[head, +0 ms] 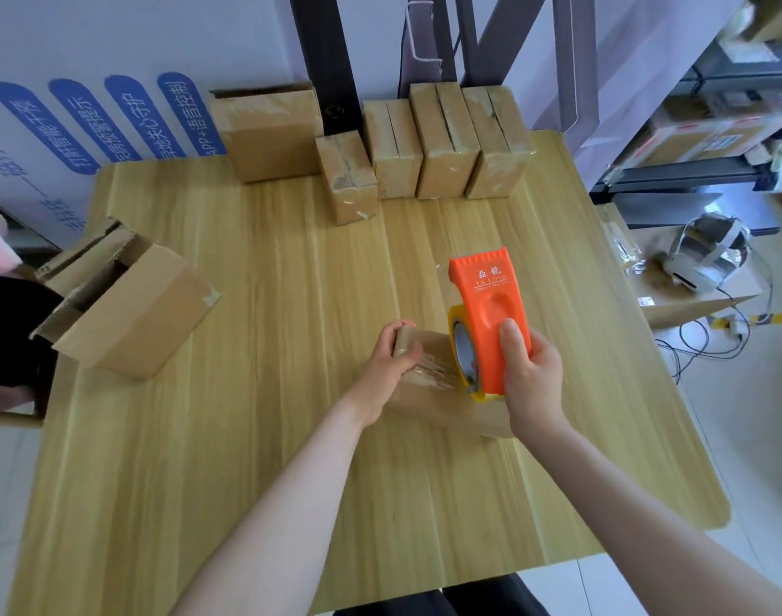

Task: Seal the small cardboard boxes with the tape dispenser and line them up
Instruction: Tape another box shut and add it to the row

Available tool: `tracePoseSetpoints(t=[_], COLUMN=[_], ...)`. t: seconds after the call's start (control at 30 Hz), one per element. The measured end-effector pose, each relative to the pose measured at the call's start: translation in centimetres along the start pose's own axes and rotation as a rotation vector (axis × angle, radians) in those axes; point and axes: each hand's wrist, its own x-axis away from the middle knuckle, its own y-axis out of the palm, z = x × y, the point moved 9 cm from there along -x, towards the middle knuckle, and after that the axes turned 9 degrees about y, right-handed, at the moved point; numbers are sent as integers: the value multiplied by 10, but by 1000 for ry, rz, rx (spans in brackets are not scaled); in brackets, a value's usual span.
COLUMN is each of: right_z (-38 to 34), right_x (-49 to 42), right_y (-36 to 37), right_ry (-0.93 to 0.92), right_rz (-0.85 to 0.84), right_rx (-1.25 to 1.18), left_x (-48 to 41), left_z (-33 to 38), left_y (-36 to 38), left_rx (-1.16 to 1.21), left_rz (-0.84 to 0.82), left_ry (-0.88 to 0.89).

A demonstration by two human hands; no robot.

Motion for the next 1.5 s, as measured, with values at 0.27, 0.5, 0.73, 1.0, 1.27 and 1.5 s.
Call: tracePoseSetpoints(t=[0.27,0.5,0.73,1.0,1.27,1.5], right_z=[3,6,4,-27,-19,-39], right_x=[3,3,6,-6,11,46], right_y=[2,5,2,-67,-79,-26], right_ry=[-12,25,35,97,139,183], right_rz=[36,15,40,212,9,-347], right_rx=[11,10,4,-202,-65,-70], left_x=[-5,-18,-4,10,55,120], left_z=[-28,-39,67,60,44,58], left_y=[0,-24,-34,73,-21,-56], left_rx=[249,103,-334,-1391,-1349,-911], left_rz=[40,184,518,-123,358,614], left_ry=[-218,-73,389,650,99,33])
